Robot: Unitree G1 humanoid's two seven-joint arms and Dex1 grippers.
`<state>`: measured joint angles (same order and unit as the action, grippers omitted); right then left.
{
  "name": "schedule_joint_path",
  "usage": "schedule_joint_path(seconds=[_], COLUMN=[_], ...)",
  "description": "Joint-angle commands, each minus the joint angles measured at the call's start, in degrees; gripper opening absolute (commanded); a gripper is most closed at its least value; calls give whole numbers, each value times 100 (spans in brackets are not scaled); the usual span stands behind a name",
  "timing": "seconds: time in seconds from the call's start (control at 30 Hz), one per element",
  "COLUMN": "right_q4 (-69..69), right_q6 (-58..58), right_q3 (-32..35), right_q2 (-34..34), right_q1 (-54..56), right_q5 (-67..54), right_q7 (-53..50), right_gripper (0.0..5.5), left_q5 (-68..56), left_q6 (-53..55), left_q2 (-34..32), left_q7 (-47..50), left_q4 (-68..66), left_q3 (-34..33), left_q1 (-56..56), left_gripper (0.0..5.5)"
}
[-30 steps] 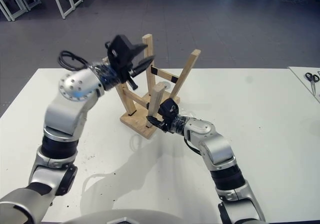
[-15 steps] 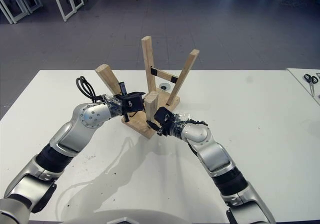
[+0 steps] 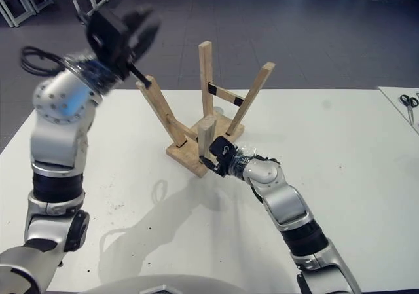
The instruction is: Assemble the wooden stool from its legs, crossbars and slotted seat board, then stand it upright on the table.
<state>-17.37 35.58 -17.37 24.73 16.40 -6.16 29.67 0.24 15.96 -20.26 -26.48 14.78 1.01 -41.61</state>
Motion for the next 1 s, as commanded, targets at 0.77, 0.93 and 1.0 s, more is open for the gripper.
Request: schedule_joint_path(seconds=[0.77, 0.93, 1.0], right_q4=[1519, 798, 462], right_q6=[-2550, -2556, -2334], right_q3=[345, -27, -25], right_q2=[75, -560, -612], right_q1=[382, 376, 326], right_q5=[-110, -279, -343], right_q7=[597, 768, 751], right_gripper=[304, 304, 304], left_q5=[-1637, -1740, -1752], left_q6=[866, 987, 991], left_q2=[114, 7, -74], left_q7=[436, 407, 368], left_q4=[-135, -221, -308], left_q3=[-751, -740, -766], left_q1=[-947, -1050, -1072], left_gripper=[81, 81, 81])
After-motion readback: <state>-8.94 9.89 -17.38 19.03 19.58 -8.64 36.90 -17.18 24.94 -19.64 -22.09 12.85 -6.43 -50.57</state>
